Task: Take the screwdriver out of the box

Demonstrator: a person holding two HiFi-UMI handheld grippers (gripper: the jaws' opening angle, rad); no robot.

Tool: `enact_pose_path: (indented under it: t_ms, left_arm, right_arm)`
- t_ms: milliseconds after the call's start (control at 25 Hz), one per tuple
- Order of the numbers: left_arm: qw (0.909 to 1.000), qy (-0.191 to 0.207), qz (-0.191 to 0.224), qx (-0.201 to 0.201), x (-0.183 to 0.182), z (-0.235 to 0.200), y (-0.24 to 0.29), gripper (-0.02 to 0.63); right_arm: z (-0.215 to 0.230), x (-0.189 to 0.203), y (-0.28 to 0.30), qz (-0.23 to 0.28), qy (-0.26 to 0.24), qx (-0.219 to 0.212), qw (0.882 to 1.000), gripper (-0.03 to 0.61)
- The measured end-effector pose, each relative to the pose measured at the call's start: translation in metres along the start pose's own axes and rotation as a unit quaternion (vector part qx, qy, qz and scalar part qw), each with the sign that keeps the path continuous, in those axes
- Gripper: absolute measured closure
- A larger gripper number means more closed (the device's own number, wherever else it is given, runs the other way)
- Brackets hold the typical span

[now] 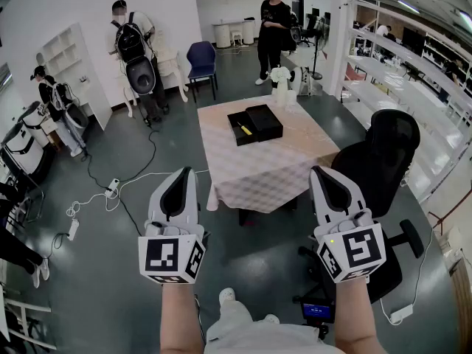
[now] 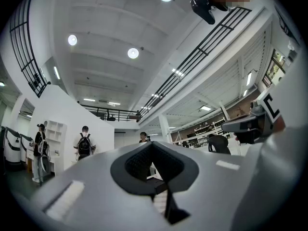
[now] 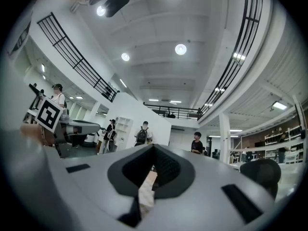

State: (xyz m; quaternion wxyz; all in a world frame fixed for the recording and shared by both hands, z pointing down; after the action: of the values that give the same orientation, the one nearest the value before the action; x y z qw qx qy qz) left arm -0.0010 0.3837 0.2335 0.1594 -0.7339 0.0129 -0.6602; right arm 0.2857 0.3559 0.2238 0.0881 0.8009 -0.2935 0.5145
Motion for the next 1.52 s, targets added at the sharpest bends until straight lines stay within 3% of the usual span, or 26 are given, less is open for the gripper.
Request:
enact_pose_path:
  t_ms: [480, 840, 1520]
  left_arm:
    - [0.9999, -0.011, 0.001, -0.001, 0.008, -0.017, 0.02, 0.603]
    - [0.9998, -0.02, 0.003, 0.008, 0.016, -0.076, 0.057, 0.603]
    - [0.9964, -0.01, -0.015, 0.083, 0.041, -0.196, 0.161, 0.603]
  right_arm:
    - [0.002, 0.011, 0.027, -0.013, 0.013, 0.008, 1.0, 0.576]
    - [-0.018, 0.014, 0.089, -0.021, 0.006, 0.015, 1.0, 0.576]
    - [-0.066, 0.027, 0.227, -0.061, -0.011, 0.037, 0.997, 0.575]
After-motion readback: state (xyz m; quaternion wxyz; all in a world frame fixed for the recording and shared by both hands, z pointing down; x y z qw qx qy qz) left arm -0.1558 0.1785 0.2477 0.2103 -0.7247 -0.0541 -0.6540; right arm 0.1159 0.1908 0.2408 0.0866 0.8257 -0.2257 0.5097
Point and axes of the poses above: the fingertips, and each gripper's own axes: y forward along the fingers, z to its right, x out of its underside, the point moved 9 cm from there along -y, backward along the fingers, and after that the axes turned 14 degrees about -y, right-handed, at the moved point
